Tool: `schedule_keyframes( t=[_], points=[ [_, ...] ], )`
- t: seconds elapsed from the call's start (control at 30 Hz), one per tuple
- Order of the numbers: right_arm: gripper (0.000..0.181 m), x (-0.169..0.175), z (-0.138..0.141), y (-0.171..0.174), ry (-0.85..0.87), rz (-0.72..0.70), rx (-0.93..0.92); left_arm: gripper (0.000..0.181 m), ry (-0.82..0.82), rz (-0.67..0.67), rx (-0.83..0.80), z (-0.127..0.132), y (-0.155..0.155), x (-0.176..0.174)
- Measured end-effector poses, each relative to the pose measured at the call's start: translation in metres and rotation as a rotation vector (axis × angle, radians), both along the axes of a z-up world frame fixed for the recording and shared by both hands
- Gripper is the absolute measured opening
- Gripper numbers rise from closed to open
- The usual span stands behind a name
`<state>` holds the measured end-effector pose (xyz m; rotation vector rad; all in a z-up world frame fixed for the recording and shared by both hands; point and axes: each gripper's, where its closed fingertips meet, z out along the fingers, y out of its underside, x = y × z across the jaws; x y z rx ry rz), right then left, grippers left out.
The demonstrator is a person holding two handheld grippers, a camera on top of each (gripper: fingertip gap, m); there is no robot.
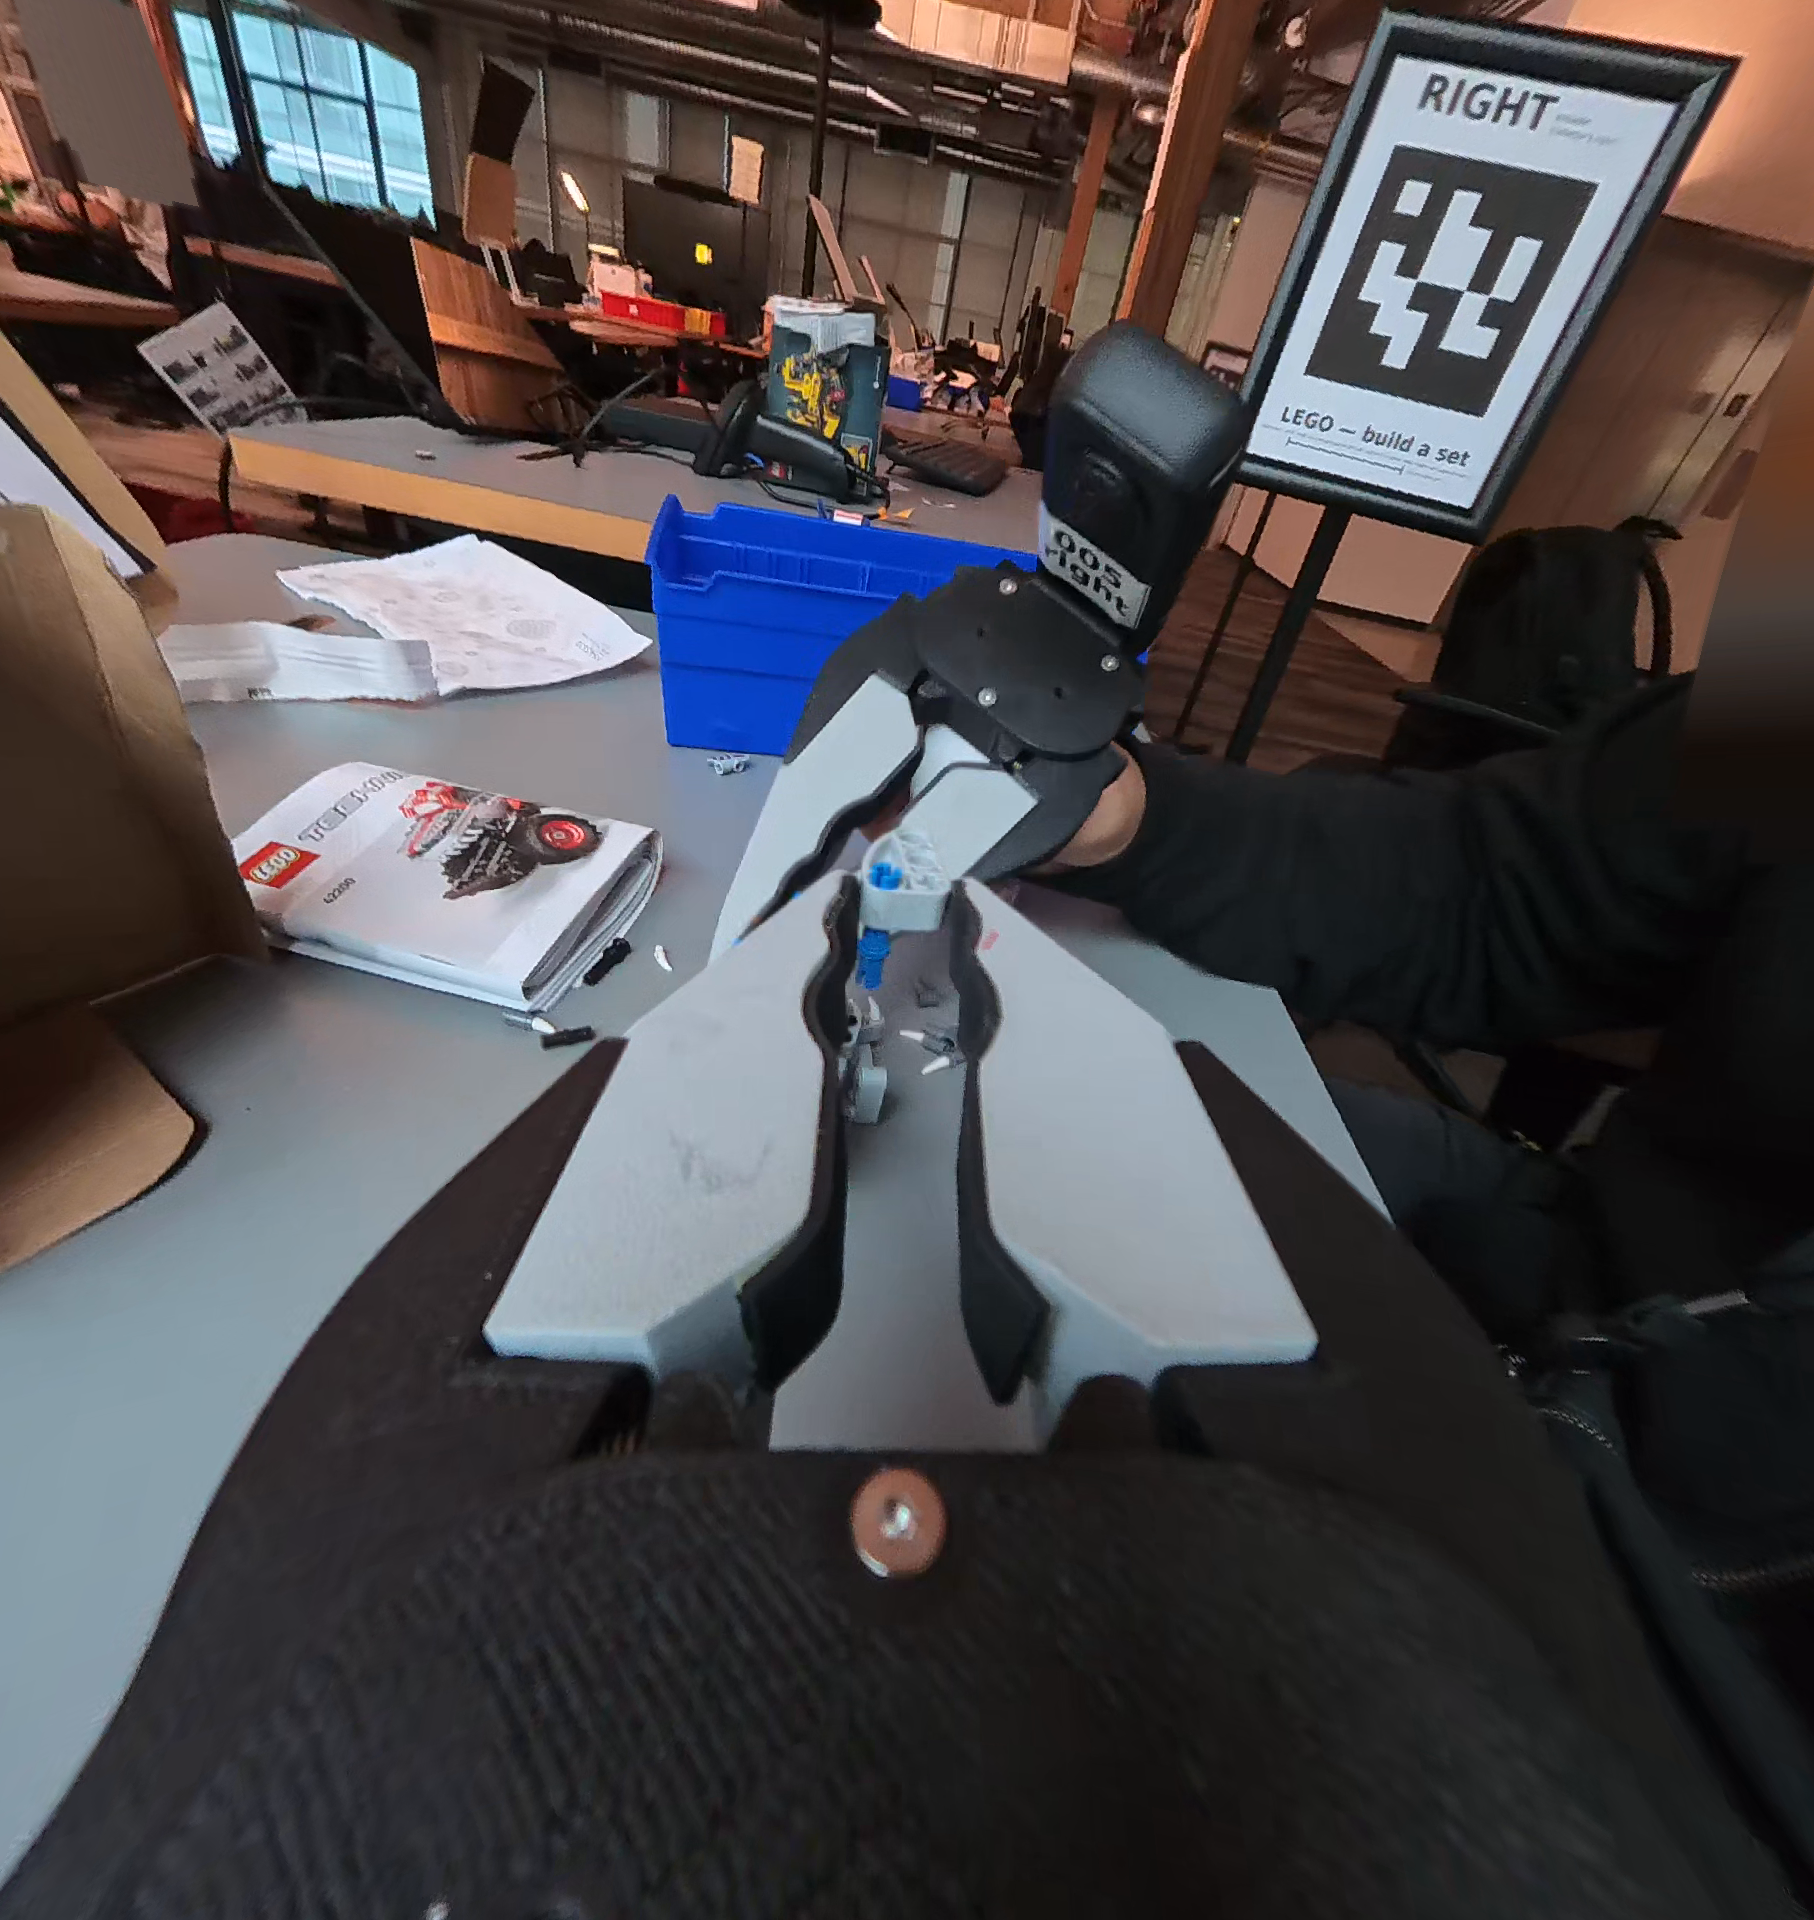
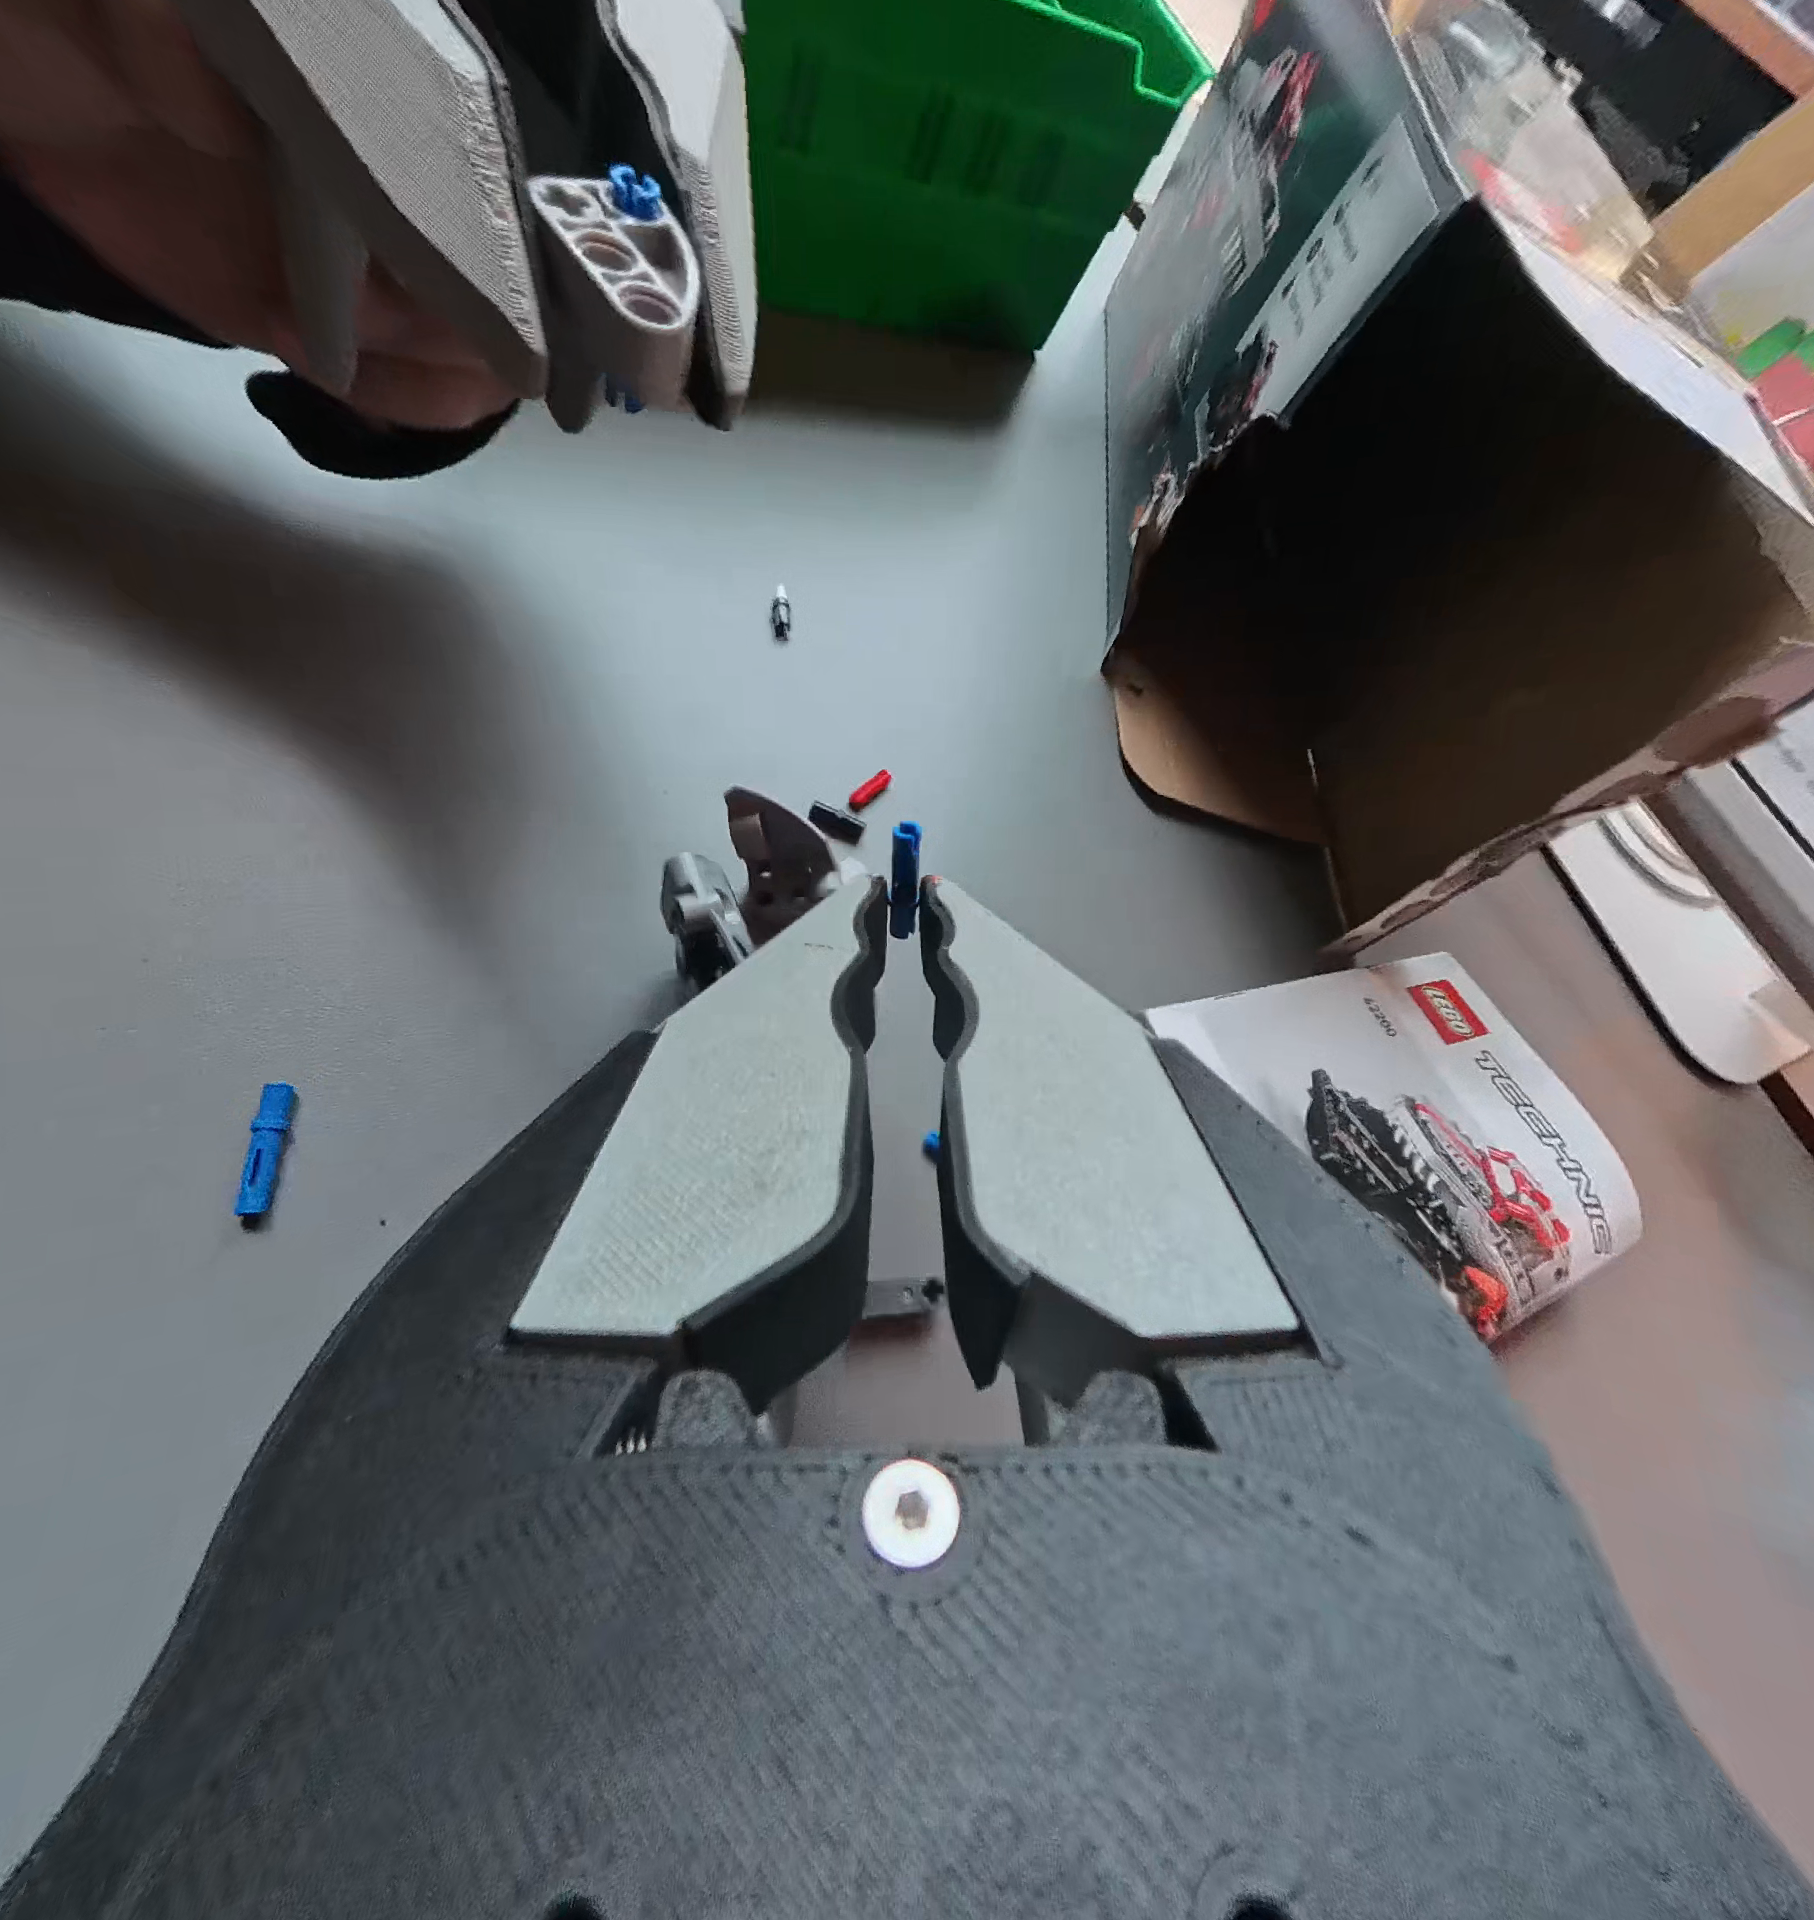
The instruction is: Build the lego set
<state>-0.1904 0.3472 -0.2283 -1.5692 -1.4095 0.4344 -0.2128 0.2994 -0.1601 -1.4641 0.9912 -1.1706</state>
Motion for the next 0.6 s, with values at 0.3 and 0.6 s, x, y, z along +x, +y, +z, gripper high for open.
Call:
schedule_keyframes(
  t=[0.3,0.6],
  points=[
    [0.047,-0.001,-0.009,-0.009,0.077,0.043,-0.336,0.014,0.183,0.113,-0.149,-0.043,0.024,-0.007],
    [0.044,-0.022,0.000,-0.037,0.018,0.183,-0.152,0.014,0.156,0.215,-0.001,-0.025,0.033,-0.007]
  ],
)
